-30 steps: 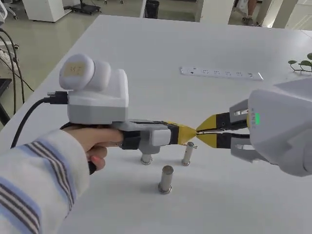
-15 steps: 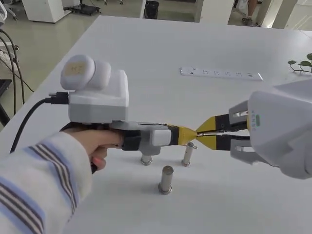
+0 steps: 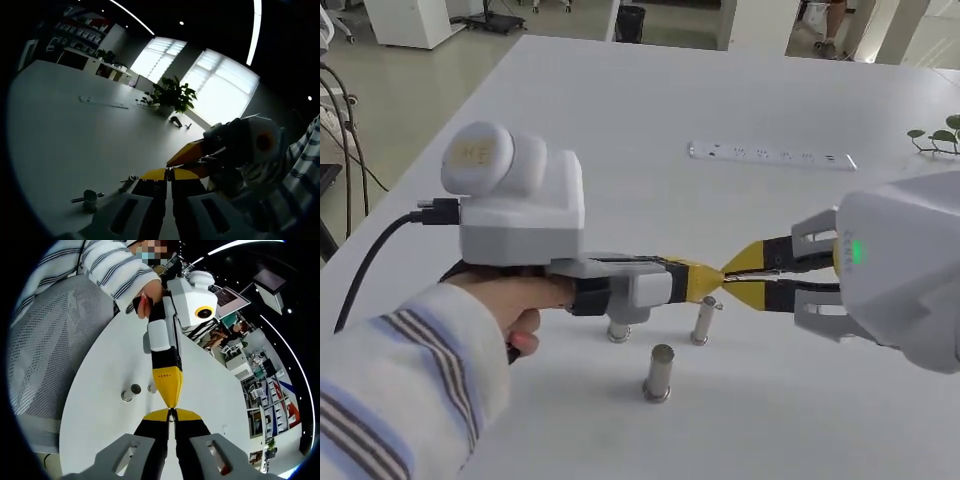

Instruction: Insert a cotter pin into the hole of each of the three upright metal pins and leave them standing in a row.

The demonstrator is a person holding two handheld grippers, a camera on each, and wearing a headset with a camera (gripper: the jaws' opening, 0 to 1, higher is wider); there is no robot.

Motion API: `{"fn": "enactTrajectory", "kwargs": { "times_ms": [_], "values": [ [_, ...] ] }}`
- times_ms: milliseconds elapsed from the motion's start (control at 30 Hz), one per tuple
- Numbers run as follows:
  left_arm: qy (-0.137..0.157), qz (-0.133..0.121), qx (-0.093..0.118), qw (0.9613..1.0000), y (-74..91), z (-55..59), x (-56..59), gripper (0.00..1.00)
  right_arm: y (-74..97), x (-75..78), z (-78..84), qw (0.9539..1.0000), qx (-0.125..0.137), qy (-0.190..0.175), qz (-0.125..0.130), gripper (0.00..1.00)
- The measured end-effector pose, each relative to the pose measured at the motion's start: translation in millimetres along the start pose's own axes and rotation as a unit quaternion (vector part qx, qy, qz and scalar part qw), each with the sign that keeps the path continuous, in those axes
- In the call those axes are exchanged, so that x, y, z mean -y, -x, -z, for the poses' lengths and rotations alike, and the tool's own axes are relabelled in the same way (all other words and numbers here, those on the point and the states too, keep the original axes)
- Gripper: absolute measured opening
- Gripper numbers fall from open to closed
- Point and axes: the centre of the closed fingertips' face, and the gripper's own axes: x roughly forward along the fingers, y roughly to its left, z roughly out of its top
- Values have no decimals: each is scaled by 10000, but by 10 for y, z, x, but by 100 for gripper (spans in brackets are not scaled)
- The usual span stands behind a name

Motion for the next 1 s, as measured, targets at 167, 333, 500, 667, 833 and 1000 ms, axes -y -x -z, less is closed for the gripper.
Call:
{"fn": "enactTrajectory", "kwargs": {
  "times_ms": [167,333,500,667,833,1000],
  "values": [
    [-99,13,25,9999,22,5,2,0,27,37,37,9997,79,-252,19,12],
    [-496,18,69,9987,65,-20,18,0,27,-64,84,9936,220,-1046,-375,18],
    [-860,117,106,9962,142,-77,47,0,24,-164,83,9775,539,-1898,-748,20],
    [-1712,213,157,9849,226,-116,101,0,18,-226,93,9602,669,-2542,-948,20],
    [-2649,339,82,9637,252,-74,176,0,18,-198,39,9456,918,-2953,-1014,21],
    [-3186,509,-146,9464,239,7,263,0,54,-243,-28,9356,1065,-3103,-1306,20]
  ]
}}
